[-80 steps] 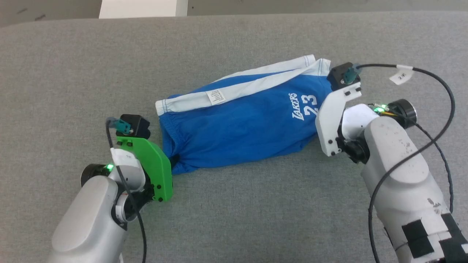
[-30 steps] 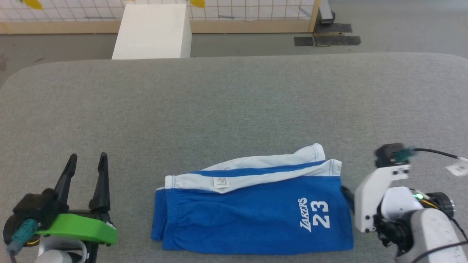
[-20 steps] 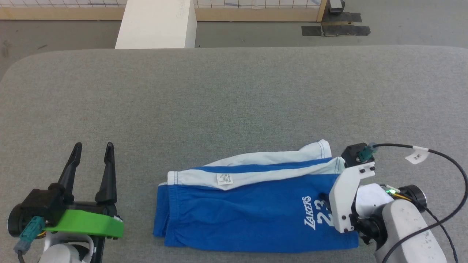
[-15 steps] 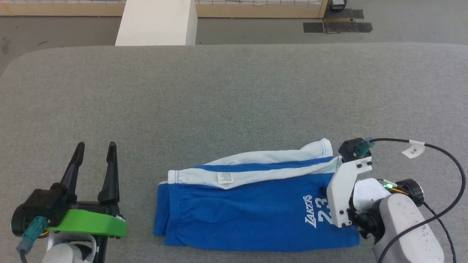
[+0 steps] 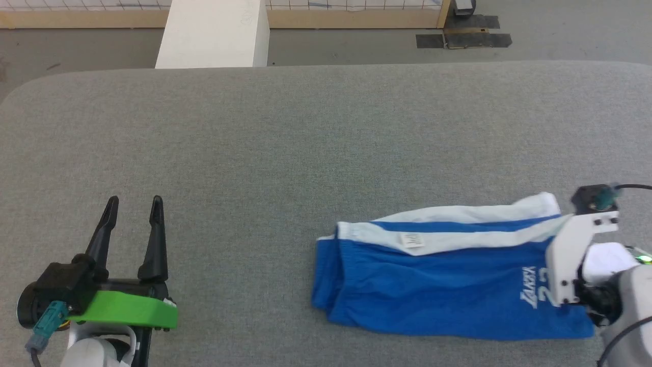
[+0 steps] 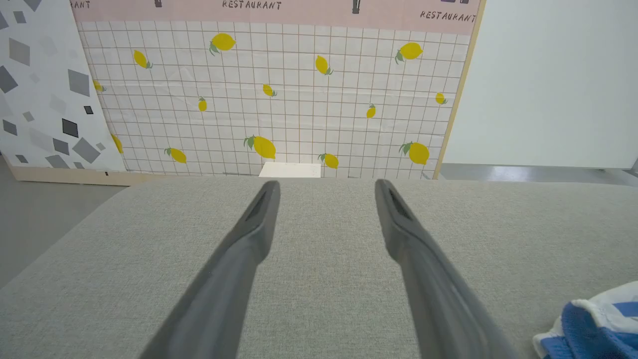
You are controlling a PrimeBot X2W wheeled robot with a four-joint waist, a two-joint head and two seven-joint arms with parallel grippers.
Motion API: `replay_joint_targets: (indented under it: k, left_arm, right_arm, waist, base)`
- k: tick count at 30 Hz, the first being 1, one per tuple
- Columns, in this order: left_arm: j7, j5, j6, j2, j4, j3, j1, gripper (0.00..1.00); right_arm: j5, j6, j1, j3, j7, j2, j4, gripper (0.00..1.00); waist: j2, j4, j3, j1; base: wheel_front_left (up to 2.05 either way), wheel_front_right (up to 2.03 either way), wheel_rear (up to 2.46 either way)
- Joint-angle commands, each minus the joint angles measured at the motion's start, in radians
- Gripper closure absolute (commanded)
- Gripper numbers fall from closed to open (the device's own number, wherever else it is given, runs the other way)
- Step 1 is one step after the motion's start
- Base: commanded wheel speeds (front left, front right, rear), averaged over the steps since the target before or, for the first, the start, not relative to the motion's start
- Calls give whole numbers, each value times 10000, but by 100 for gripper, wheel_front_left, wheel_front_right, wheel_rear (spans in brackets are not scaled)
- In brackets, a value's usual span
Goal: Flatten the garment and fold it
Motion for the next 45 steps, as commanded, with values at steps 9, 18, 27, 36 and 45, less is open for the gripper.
replay_joint_targets:
  k: [9, 18, 27, 36, 45]
  left_arm:
    - [-47, 102, -70, -224, 53, 50, 56, 0]
    - [-47, 171, -78, -395, 125, -5, 191, 0]
    - [-47, 86, -81, -412, 195, -199, 242, 0]
    - [-47, -11, -81, -349, 303, -352, 259, 0]
    - [-47, -45, -82, -327, 362, -332, 307, 0]
  right_arm:
    - [-291, -19, 395, 236, 1408, -233, -1473, 100]
    - [760, -19, 474, 2618, 3431, -657, -4444, 100]
    - [1617, -19, -305, 4577, 3468, -21, -3791, 100]
    - [1763, -19, -1174, 5484, 2341, 1083, -1345, 100]
    - [2114, -19, -1798, 6419, 1096, 1418, -141, 0]
  waist:
    - [0, -151, -371, 0]
    - [0, -146, -714, 0]
    - [0, 289, -820, 0]
    - [0, 839, -708, 0]
    - [0, 792, -707, 0]
  base:
    - [0, 0, 0]
    - [0, 0, 0]
    - [0, 0, 0]
    - [0, 0, 0]
    - [0, 0, 0]
